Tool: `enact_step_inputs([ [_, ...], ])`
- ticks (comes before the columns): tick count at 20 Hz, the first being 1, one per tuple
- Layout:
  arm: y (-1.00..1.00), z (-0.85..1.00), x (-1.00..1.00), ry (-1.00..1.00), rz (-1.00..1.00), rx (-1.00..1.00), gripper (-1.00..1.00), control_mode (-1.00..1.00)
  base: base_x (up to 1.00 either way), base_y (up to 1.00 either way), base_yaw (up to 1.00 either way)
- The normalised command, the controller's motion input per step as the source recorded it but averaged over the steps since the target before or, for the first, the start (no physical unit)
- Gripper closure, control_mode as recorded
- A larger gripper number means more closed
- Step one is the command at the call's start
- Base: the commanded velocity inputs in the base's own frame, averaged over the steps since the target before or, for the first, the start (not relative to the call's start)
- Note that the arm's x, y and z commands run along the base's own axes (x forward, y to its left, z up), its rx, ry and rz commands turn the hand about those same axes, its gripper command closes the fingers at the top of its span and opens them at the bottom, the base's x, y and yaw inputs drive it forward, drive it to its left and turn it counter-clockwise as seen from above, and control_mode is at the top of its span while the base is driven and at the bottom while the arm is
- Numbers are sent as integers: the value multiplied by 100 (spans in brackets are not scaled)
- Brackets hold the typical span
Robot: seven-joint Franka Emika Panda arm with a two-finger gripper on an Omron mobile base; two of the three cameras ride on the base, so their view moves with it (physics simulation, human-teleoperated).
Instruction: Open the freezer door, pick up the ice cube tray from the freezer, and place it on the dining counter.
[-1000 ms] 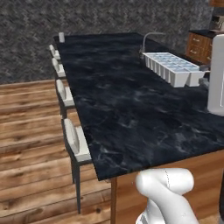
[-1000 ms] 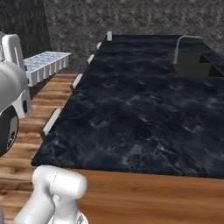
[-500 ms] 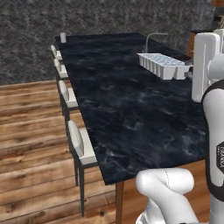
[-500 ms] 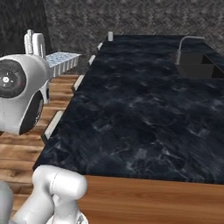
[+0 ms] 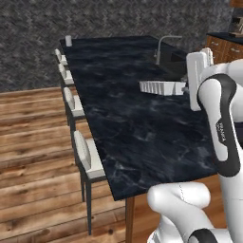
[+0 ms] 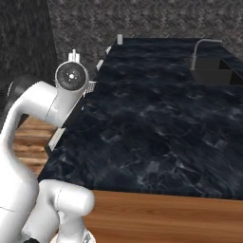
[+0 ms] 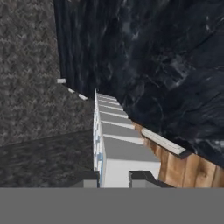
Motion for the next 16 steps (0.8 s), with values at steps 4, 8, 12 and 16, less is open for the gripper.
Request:
enact_step_inputs([
  [4, 14, -70, 100, -2, 6, -5, 100, -100, 0, 0, 0],
  [8, 17, -44, 100, 0, 1, -1, 100, -100, 0, 0, 0],
  [12, 1, -51, 100, 2, 0, 0, 100, -100, 0, 0, 0],
  [16, 0, -69, 100, 4, 0, -3, 100, -100, 0, 0, 0],
])
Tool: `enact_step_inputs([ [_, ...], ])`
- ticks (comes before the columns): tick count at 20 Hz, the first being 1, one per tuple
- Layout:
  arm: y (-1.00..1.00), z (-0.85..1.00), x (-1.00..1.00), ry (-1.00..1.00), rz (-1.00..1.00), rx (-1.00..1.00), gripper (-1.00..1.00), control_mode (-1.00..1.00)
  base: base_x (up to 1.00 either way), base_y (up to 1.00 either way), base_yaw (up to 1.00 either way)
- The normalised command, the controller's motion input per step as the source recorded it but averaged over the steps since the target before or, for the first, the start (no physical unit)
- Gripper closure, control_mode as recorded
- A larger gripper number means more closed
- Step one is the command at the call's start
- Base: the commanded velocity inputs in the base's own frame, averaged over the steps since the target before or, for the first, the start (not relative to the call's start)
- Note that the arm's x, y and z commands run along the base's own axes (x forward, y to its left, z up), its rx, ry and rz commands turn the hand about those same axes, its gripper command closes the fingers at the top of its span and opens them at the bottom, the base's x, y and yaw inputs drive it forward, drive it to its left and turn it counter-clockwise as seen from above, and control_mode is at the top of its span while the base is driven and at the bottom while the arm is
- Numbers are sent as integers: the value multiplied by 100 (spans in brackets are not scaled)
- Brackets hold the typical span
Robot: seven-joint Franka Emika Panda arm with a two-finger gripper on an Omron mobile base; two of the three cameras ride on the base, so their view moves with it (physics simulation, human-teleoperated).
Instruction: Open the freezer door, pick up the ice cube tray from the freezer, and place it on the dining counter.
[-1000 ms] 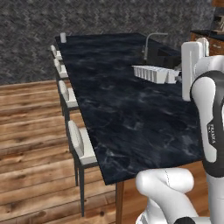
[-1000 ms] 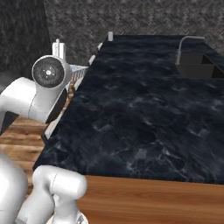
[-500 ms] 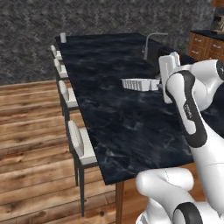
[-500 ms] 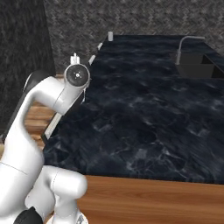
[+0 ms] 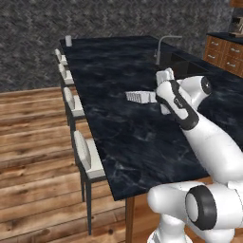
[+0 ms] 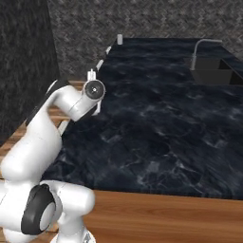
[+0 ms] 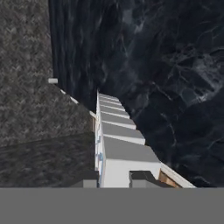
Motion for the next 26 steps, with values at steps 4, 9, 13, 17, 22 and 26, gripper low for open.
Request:
enact_step_inputs([
  [4, 0, -77, 91, 3, 0, -2, 100, -100, 0, 0, 0],
  [9, 0, -61, 62, 7, 0, 0, 100, -100, 0, 0, 0],
  [13, 0, -38, 33, 18, 0, -1, 100, -100, 0, 0, 0],
  [17, -5, -39, 4, 17, 0, -4, 100, -100, 0, 0, 0],
  [22, -9, -60, 0, 3, 0, -4, 100, -100, 0, 0, 0],
  [26, 0, -74, -10, -8, 0, -7, 100, -100, 0, 0, 0],
])
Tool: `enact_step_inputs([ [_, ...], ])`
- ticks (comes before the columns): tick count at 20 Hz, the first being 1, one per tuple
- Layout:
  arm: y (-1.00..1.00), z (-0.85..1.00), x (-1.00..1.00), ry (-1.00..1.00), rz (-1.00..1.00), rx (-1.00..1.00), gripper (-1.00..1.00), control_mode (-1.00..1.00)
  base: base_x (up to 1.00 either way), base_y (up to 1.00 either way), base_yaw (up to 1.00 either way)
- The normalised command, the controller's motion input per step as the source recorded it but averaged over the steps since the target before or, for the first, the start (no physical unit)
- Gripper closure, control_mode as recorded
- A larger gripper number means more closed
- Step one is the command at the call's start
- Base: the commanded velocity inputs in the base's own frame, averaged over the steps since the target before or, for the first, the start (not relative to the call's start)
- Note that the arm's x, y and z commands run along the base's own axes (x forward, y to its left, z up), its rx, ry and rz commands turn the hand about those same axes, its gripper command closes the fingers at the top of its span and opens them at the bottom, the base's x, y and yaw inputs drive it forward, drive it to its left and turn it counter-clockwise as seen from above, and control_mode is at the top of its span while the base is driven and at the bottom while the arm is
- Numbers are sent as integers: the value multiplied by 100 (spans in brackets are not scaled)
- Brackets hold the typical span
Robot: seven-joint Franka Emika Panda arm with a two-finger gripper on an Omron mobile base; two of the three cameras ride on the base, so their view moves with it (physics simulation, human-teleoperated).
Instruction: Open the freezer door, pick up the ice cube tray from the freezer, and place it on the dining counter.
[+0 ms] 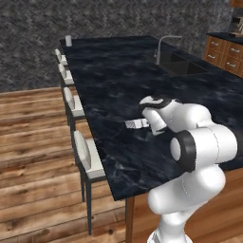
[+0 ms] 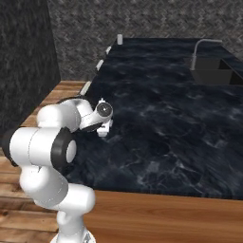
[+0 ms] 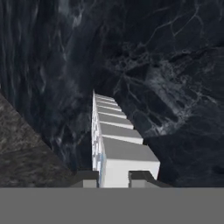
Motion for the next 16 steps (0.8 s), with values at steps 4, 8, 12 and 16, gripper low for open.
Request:
enact_step_inputs([
  [4, 0, -87, 0, -24, 0, -2, 100, -100, 0, 0, 0],
  [8, 0, -69, -7, -15, 0, 0, 100, -100, 0, 0, 0],
  [12, 0, -4, -6, 1, 0, 0, 100, -100, 0, 0, 0],
  [16, 0, 0, 0, 0, 0, 0, 100, -100, 0, 0, 0],
])
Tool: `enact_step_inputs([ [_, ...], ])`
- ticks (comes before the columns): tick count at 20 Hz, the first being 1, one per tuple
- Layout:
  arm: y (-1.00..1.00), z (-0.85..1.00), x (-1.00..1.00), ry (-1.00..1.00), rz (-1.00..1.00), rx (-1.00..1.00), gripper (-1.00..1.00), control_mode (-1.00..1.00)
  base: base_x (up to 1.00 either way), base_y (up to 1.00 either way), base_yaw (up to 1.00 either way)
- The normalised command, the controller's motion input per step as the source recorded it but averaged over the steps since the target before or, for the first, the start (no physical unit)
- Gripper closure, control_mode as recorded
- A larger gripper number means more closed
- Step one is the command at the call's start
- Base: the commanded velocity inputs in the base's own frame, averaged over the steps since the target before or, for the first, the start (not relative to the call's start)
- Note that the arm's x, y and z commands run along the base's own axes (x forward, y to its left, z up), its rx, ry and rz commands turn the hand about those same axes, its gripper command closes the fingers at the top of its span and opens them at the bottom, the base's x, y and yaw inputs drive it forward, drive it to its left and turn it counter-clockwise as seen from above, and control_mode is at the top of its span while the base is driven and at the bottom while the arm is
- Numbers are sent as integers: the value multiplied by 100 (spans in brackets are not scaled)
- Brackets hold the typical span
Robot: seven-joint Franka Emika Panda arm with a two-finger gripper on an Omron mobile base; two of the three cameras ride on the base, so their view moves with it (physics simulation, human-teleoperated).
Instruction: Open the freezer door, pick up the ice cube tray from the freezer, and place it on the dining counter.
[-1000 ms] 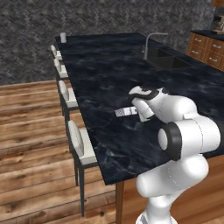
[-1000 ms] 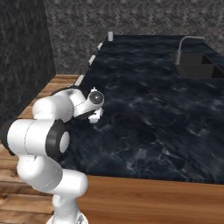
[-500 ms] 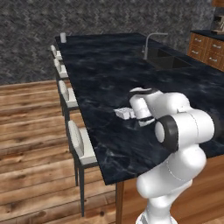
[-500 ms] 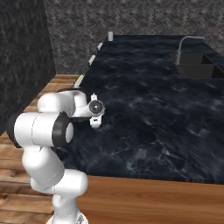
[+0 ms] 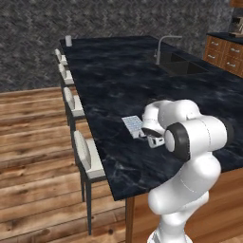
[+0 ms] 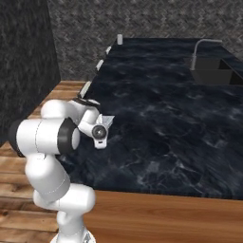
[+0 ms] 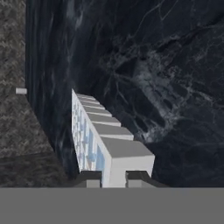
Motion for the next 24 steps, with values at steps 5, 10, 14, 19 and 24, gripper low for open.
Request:
enact_step_inputs([
  [5, 0, 0, 0, 0, 0, 0, -100, -100, 0, 0, 0],
  [10, -6, 13, 4, 7, 0, 1, -100, -100, 0, 0, 0],
  [14, -21, 96, 13, 27, 0, 9, -100, -100, 0, 0, 0],
  [19, -28, 100, -6, 42, -1, 10, -100, -100, 0, 0, 0],
  [24, -37, 100, -17, 44, 0, 13, -100, -100, 0, 0, 0],
])
